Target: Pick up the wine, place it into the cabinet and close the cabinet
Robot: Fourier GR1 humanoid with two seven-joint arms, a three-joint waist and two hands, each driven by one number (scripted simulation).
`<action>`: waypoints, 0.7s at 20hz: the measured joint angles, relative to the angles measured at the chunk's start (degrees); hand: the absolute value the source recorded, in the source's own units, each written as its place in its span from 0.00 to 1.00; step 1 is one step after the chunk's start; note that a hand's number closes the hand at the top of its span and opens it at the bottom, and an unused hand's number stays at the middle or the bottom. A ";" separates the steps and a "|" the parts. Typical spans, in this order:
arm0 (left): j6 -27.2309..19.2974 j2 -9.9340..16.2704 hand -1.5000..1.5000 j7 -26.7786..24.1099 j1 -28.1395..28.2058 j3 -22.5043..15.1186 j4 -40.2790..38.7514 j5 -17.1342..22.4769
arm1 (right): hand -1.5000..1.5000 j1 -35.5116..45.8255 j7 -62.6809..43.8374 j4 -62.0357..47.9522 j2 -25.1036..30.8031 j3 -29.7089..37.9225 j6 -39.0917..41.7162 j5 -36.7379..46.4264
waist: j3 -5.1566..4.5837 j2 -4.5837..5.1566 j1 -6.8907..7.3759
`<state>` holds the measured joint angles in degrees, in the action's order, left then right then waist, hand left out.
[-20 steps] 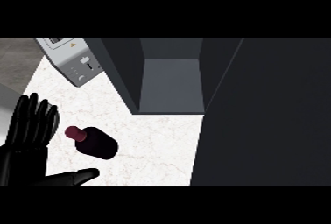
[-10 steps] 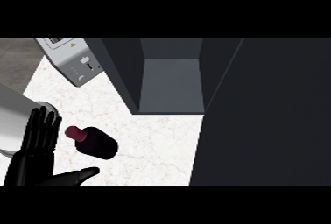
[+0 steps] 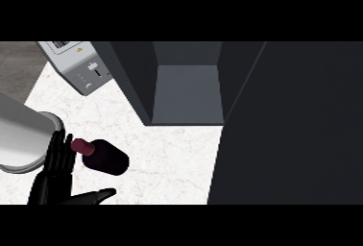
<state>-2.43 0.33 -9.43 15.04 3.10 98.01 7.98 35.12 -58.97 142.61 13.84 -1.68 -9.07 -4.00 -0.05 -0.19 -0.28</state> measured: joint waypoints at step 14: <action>4.06 1.60 0.00 -10.06 -4.75 4.42 -18.96 2.63 | 0.00 1.13 -0.43 0.15 0.87 0.37 -0.44 -0.09 | 0.01 0.01 -0.07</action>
<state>1.64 1.93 -19.49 10.29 7.52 79.05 10.61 36.25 -59.40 142.76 14.71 -1.31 -9.50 -4.09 -0.04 -0.18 -0.36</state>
